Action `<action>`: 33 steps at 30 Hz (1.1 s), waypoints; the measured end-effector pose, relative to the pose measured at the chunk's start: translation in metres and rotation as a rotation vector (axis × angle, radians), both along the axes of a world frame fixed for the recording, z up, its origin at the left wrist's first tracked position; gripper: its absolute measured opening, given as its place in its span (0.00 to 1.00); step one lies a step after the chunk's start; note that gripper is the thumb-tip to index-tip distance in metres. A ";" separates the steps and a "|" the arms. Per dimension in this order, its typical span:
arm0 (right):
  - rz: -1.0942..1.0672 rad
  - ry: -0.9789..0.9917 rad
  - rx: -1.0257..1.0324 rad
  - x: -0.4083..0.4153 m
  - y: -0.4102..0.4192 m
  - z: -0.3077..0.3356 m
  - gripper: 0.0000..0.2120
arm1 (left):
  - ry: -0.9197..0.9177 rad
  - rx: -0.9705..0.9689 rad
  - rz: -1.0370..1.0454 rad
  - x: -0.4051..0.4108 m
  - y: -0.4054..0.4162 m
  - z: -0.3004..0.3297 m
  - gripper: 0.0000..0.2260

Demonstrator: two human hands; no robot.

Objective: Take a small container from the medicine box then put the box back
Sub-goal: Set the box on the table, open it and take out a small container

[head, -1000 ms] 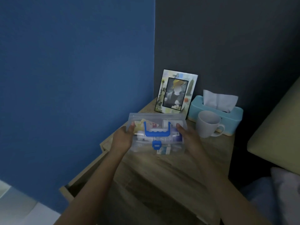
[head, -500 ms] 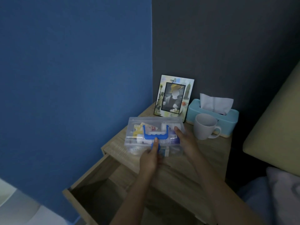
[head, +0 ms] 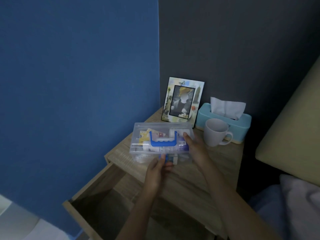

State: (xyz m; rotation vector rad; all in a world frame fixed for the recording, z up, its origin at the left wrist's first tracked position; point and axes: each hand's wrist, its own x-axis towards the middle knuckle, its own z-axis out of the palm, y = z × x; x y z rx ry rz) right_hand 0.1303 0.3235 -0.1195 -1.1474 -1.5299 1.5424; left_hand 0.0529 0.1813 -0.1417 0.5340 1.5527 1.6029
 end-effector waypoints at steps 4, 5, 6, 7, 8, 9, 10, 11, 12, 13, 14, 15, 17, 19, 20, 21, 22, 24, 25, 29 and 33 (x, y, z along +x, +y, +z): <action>0.018 0.024 0.026 0.003 -0.004 0.003 0.13 | 0.146 -0.092 0.016 -0.005 -0.018 -0.013 0.10; 0.007 0.031 0.028 0.005 -0.006 0.003 0.12 | 0.203 -0.104 0.067 -0.006 -0.021 -0.015 0.07; -0.012 0.047 0.033 0.009 -0.010 0.002 0.13 | 0.247 -0.099 0.145 -0.007 -0.024 -0.016 0.04; -0.034 0.067 0.054 0.013 -0.015 0.000 0.15 | 0.282 -0.084 0.258 -0.010 -0.028 -0.015 0.04; -0.047 0.087 0.083 0.018 -0.021 -0.005 0.18 | 0.294 -0.059 0.397 -0.013 -0.030 -0.013 0.06; -0.053 0.110 0.114 0.022 -0.028 -0.010 0.21 | 0.287 -0.031 0.524 -0.017 -0.033 -0.009 0.10; -0.062 0.134 0.135 0.026 -0.035 -0.015 0.23 | 0.276 -0.014 0.599 -0.023 -0.034 -0.005 0.14; -0.069 0.149 0.141 0.029 -0.041 -0.020 0.24 | 0.267 -0.011 0.610 -0.029 -0.034 -0.001 0.19; -0.070 0.158 0.136 0.031 -0.045 -0.023 0.26 | 0.263 -0.016 0.573 -0.034 -0.033 0.003 0.22; -0.066 0.167 0.127 0.032 -0.048 -0.024 0.27 | 0.266 -0.012 0.510 -0.038 -0.032 0.006 0.24; -0.059 0.179 0.121 0.031 -0.048 -0.024 0.27 | 0.269 0.010 0.442 -0.040 -0.030 0.010 0.25; -0.049 0.192 0.120 0.031 -0.048 -0.023 0.26 | 0.277 0.046 0.382 -0.042 -0.029 0.015 0.27; -0.040 0.212 0.127 0.032 -0.045 -0.018 0.24 | 0.307 0.110 0.312 -0.042 -0.027 0.023 0.30; -0.039 0.264 0.138 0.032 -0.040 -0.011 0.25 | 0.316 0.132 0.311 -0.042 -0.025 0.032 0.33; -0.034 0.286 0.144 0.031 -0.038 -0.006 0.24 | 0.314 0.130 0.312 -0.043 -0.024 0.036 0.35; -0.031 0.303 0.150 0.028 -0.035 0.000 0.23 | 0.314 0.131 0.309 -0.043 -0.024 0.039 0.36; -0.040 0.322 0.152 0.023 -0.031 0.008 0.20 | 0.315 0.138 0.300 -0.044 -0.023 0.040 0.36; -0.062 0.361 0.126 0.012 -0.017 0.020 0.15 | 0.329 0.145 0.274 -0.044 -0.022 0.041 0.35; -0.063 0.363 0.121 0.006 -0.010 0.027 0.15 | 0.340 0.142 0.264 -0.044 -0.021 0.039 0.34; -0.020 0.243 0.172 -0.011 0.021 0.040 0.29 | 0.352 0.113 0.275 -0.049 -0.021 0.028 0.27; 0.039 0.110 0.113 -0.021 0.041 0.036 0.34 | 0.308 0.057 0.292 -0.056 -0.021 0.017 0.23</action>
